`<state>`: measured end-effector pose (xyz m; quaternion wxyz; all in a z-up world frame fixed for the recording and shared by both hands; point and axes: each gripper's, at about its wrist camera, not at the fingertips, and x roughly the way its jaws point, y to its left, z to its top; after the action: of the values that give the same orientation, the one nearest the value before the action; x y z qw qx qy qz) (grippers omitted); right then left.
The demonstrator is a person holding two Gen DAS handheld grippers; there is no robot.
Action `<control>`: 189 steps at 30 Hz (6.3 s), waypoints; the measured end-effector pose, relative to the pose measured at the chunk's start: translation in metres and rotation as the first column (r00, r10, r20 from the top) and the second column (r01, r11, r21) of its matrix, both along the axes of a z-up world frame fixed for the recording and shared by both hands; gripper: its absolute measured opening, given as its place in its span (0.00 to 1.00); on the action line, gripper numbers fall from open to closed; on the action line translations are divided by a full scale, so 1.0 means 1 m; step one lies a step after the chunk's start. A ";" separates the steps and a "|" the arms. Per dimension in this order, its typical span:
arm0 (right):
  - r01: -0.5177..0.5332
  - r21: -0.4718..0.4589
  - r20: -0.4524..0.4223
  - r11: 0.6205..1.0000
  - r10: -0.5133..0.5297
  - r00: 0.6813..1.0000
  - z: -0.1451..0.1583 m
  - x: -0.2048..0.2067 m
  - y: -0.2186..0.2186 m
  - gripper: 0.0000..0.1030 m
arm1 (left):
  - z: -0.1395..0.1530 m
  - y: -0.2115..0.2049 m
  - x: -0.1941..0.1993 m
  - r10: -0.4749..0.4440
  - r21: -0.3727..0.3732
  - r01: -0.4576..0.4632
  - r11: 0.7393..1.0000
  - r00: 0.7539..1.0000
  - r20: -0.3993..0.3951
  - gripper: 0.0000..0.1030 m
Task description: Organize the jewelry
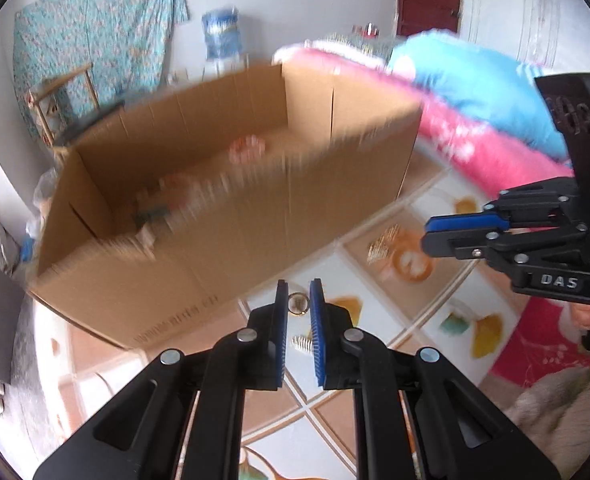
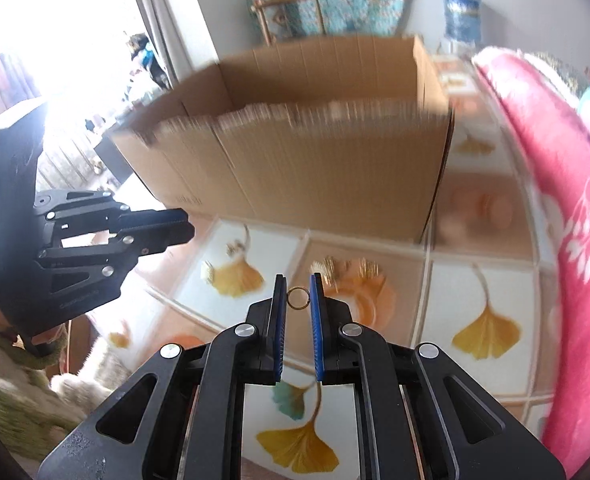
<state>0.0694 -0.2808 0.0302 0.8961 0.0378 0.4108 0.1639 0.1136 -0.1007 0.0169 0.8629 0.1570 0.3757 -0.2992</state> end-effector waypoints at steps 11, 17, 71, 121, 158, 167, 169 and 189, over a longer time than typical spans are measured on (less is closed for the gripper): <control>-0.045 -0.031 0.260 0.999 0.051 0.964 0.076 0.030 -0.001 0.09 | 0.073 -0.003 0.030 -0.010 -0.087 0.027 0.996 0.981 0.196 0.10; -0.056 -0.066 0.165 0.996 0.066 0.984 0.050 0.078 0.004 0.09 | 0.040 -0.027 0.077 -0.017 -0.067 0.022 0.998 0.998 0.066 0.10; 0.069 0.058 -0.116 0.996 -0.062 0.991 -0.041 0.013 0.004 0.28 | -0.034 0.015 0.001 0.047 -0.092 -0.057 0.994 0.993 -0.111 0.61; -0.020 -0.038 -0.121 0.999 0.015 0.992 -0.061 0.036 0.025 0.11 | -0.068 0.007 -0.001 0.044 0.040 -0.040 0.998 0.995 -0.090 0.13; -0.085 -0.117 -0.081 0.989 0.076 0.994 -0.071 0.038 0.053 0.02 | -0.069 0.006 -0.003 0.045 0.041 -0.041 0.998 0.996 -0.078 0.13; -0.057 -0.059 -0.063 0.997 0.053 0.997 -0.058 0.031 0.034 0.02 | -0.069 0.007 -0.004 0.043 0.041 -0.040 0.998 0.996 -0.077 0.13; -0.058 -0.048 -0.063 0.997 0.054 0.997 -0.056 0.031 0.032 0.02 | -0.069 0.007 -0.004 0.042 0.041 -0.039 0.998 0.996 -0.078 0.13; -0.040 -0.023 -0.046 0.999 0.039 0.998 -0.051 0.024 0.023 0.02 | -0.066 -0.003 0.004 0.101 0.109 -0.088 0.990 0.987 -0.126 0.11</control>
<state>0.0937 -0.2577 -0.0212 0.8835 0.0227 0.4336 0.1756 0.1181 -0.1035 -0.0496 0.8404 0.1634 0.4534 -0.2479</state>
